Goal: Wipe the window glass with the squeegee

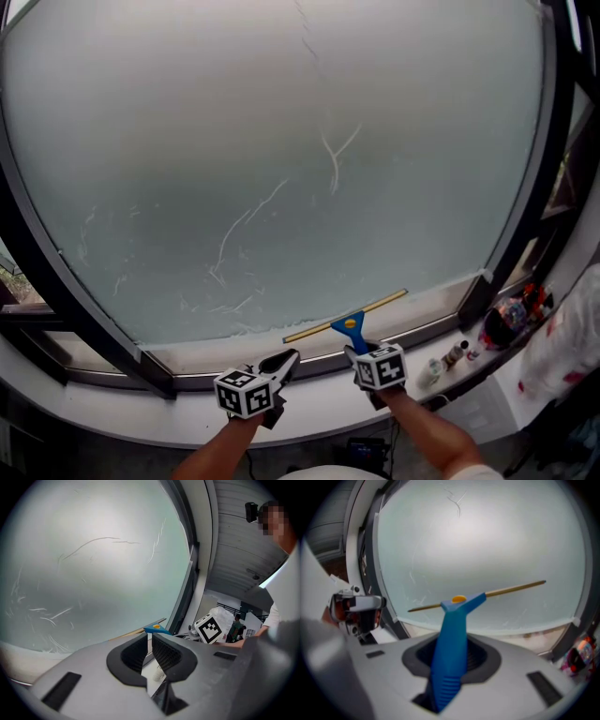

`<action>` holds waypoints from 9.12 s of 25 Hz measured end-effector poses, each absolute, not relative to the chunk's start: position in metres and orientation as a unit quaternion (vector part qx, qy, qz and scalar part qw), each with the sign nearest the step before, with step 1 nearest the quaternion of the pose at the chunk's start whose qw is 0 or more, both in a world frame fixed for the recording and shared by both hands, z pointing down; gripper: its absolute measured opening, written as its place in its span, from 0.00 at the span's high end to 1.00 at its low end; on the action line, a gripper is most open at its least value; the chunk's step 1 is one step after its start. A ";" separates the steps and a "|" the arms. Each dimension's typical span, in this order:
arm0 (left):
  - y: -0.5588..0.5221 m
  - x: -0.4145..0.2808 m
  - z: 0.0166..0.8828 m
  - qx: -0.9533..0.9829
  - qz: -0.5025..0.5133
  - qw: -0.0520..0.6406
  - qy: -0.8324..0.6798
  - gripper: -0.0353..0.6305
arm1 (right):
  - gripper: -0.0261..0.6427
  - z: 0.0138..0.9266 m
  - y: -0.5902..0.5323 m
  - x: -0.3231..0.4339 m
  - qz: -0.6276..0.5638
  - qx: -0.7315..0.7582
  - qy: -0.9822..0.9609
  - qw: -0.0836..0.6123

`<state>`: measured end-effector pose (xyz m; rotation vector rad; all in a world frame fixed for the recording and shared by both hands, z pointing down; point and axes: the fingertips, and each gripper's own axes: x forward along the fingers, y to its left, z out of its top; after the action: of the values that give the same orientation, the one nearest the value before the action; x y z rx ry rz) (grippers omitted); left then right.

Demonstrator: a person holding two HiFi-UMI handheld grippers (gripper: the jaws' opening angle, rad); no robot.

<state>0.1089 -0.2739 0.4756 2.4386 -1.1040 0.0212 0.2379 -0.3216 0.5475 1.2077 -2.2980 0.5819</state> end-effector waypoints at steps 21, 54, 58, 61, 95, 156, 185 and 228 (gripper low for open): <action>-0.335 0.114 0.271 0.898 -0.056 0.045 -0.435 0.87 | 0.78 0.304 -0.410 0.247 0.041 0.434 -0.891 0.124; -0.376 0.110 -0.034 0.852 -0.074 -0.197 -0.480 0.87 | 0.78 -0.130 -0.478 0.221 -0.138 0.448 -0.879 -0.087; -0.376 0.121 -0.048 0.852 -0.070 -0.208 -0.475 0.87 | 0.78 -0.171 -0.481 0.222 -0.147 0.462 -0.868 -0.104; -0.374 0.127 -0.055 0.853 -0.065 -0.216 -0.471 0.87 | 0.78 -0.198 -0.485 0.222 -0.149 0.465 -0.865 -0.116; -0.368 0.146 -0.030 0.871 -0.045 -0.200 -0.447 0.87 | 0.78 -0.225 -0.527 0.232 -0.080 0.454 -0.878 -0.128; -0.360 0.165 0.041 0.893 -0.029 -0.137 -0.428 0.87 | 0.78 -0.093 -0.523 0.239 -0.045 0.459 -0.885 -0.065; -0.370 0.168 0.077 0.901 -0.027 -0.104 -0.421 0.87 | 0.78 -0.025 -0.516 0.236 -0.024 0.453 -0.890 -0.038; -0.378 0.171 0.158 0.899 0.024 -0.077 -0.430 0.87 | 0.81 0.084 -0.520 0.241 0.011 0.445 -0.895 -0.006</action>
<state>0.1709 -0.3778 0.1577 2.9732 -1.4203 0.0806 0.2407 -0.5195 0.0839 1.4037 -2.8237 0.0355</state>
